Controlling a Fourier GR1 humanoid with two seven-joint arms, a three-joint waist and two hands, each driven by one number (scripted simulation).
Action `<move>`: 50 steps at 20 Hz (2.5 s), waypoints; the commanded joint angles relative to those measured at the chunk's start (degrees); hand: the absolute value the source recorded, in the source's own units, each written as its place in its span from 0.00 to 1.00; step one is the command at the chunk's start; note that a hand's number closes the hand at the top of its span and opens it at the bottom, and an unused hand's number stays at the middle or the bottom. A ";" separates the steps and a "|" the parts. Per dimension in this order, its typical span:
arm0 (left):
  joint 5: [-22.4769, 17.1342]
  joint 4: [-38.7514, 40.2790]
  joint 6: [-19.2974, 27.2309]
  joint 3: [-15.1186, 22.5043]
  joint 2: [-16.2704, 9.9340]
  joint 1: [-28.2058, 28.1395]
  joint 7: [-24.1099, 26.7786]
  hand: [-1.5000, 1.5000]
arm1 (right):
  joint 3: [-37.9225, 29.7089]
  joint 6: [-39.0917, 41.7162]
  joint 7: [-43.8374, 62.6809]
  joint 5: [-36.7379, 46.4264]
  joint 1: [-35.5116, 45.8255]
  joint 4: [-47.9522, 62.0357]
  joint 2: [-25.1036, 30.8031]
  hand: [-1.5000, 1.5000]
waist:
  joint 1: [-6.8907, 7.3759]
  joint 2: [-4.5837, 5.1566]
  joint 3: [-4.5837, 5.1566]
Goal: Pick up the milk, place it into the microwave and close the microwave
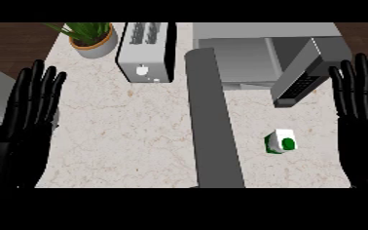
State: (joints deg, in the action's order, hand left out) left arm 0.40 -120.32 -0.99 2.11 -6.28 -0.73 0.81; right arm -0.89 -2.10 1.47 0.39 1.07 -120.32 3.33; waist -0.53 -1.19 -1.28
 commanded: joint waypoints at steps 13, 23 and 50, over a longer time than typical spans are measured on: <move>-9.56 4.58 8.31 6.34 6.23 -10.72 4.77 0.00 | 4.12 3.92 -4.66 1.43 -24.85 -7.18 -1.97 0.00 | 0.28 1.08 1.27; -9.67 4.11 4.11 9.89 5.53 -23.33 16.42 0.00 | 4.50 2.38 -12.17 3.33 -26.56 0.98 -3.27 0.00 | 0.66 1.11 1.28; -13.47 2.31 -1.31 11.47 0.69 -37.03 27.44 0.00 | -8.90 -2.34 -38.00 -0.93 -9.07 49.67 -0.49 0.00 | 0.94 1.15 1.27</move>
State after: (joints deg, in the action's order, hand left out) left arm -10.84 -118.16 -0.10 15.01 -3.84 -36.35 26.61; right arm -9.02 -3.90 -34.88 -1.17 -12.37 -76.06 2.29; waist 0.32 -0.02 -0.03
